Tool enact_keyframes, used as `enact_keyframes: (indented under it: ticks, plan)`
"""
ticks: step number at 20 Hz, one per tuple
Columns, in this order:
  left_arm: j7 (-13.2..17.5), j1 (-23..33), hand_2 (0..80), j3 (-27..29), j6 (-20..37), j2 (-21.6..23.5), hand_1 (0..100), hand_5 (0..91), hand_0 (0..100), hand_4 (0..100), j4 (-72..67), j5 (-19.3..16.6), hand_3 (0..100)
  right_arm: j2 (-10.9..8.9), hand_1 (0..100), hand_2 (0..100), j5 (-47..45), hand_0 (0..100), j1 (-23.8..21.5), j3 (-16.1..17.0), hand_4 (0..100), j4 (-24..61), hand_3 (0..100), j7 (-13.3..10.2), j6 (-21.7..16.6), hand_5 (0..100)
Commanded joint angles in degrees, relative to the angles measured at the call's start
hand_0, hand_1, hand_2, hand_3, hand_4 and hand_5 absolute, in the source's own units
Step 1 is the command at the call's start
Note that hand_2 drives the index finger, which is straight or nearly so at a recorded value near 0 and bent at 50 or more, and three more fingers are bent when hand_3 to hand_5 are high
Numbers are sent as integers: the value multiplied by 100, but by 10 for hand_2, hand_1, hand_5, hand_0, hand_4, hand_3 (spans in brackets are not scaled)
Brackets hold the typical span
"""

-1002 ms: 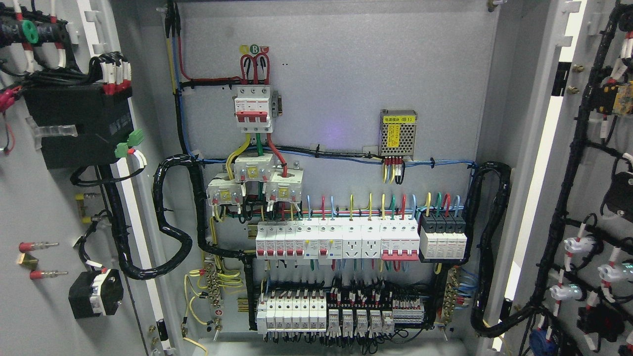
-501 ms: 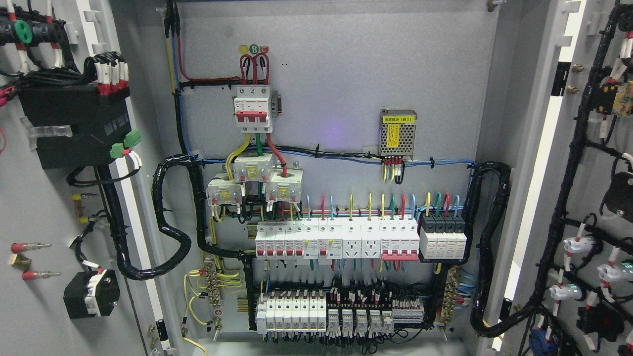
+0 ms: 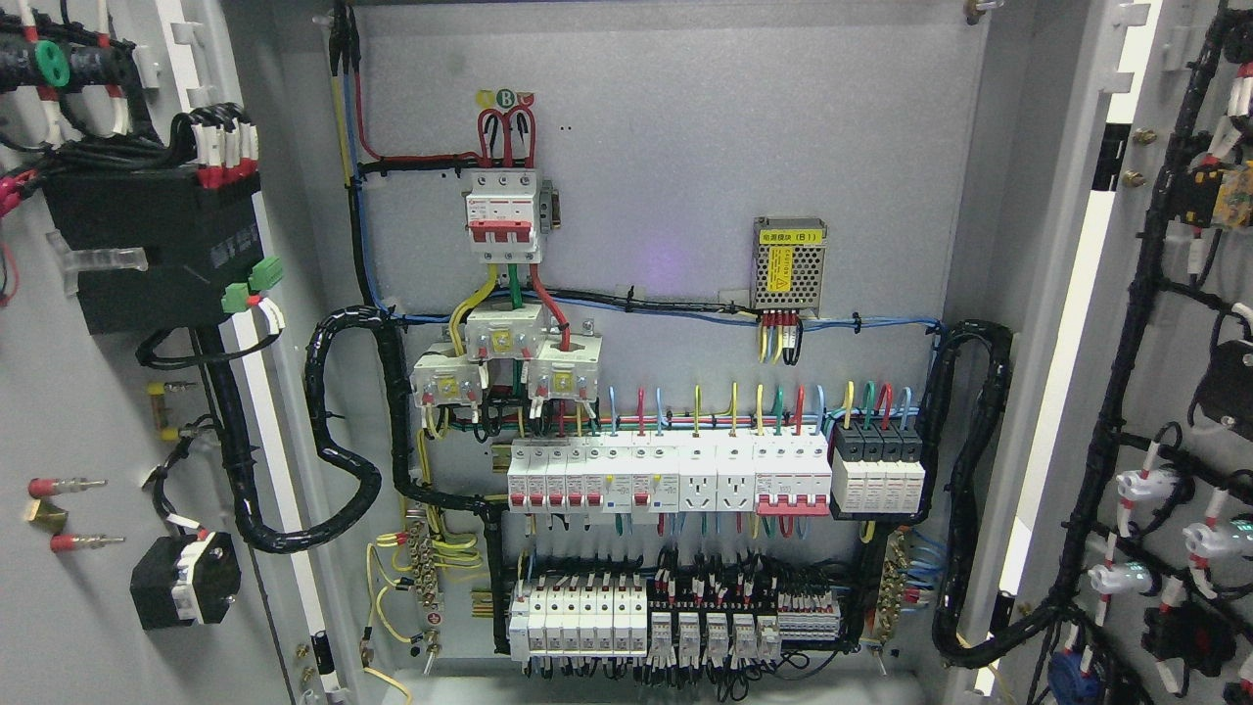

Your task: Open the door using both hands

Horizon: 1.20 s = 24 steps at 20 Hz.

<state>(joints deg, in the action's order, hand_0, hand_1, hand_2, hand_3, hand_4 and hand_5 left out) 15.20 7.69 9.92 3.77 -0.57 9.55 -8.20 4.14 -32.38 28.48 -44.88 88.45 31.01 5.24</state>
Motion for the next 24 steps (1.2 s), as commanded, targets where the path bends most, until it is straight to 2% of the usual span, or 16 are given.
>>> enact_keyframes:
  ticks: [1, 4, 7, 10, 12, 16, 18, 21, 24]
  plan:
    - [0, 803, 0, -1139, 1, -92, 0, 0, 0, 29, 2740, 309, 0, -528, 0, 0, 3, 107, -299, 699, 0, -20, 0, -121, -190, 0]
    - [-8, 1365, 0, -1668, 1, 153, 0, 0, 0, 30, 4234, 714, 0, -765, 0, 0, 3, 107, -475, 902, 0, -3, 0, -323, -374, 0]
    - [0, 1797, 0, -1731, 10, 426, 0, 0, 0, 30, 5448, 750, 0, -1037, 0, 0, 3, 107, -764, 1121, 0, 41, 0, -517, -979, 0]
    - [0, 2236, 0, -1731, 184, 645, 0, 0, 0, 30, 6424, 750, 0, -1432, 0, 0, -5, 107, -1177, 1385, 0, 94, 0, -552, -1551, 0]
    - [0, 2596, 0, -1818, 605, 769, 0, 0, 0, 29, 6943, 741, 0, -1748, 0, 0, -5, 107, -1484, 1491, 0, 260, 0, -552, -1832, 0]
    - [-9, 3308, 0, -1950, 1896, 1173, 0, 0, 0, 30, 7648, 741, 0, -2267, 0, 0, -5, 107, -2161, 1780, 0, 752, 0, -675, -2044, 0]
    - [-9, 3528, 0, -1933, 2441, 1305, 0, 0, 0, 30, 7842, 750, 0, -2461, 0, 0, -14, 107, -2521, 1956, 0, 867, 0, -780, -2193, 0]
    - [-17, 3783, 0, -1854, 3241, 1463, 0, 0, 0, 30, 8061, 759, 0, -2681, 0, 0, -6, 107, -2979, 2080, 0, 937, 0, -834, -2781, 0]
    - [-26, 3959, 0, -1600, 3630, 1464, 0, 0, 0, 30, 8325, 934, 0, -2848, 0, 0, -5, 107, -3400, 2360, 0, 1104, 0, -834, -3309, 0]
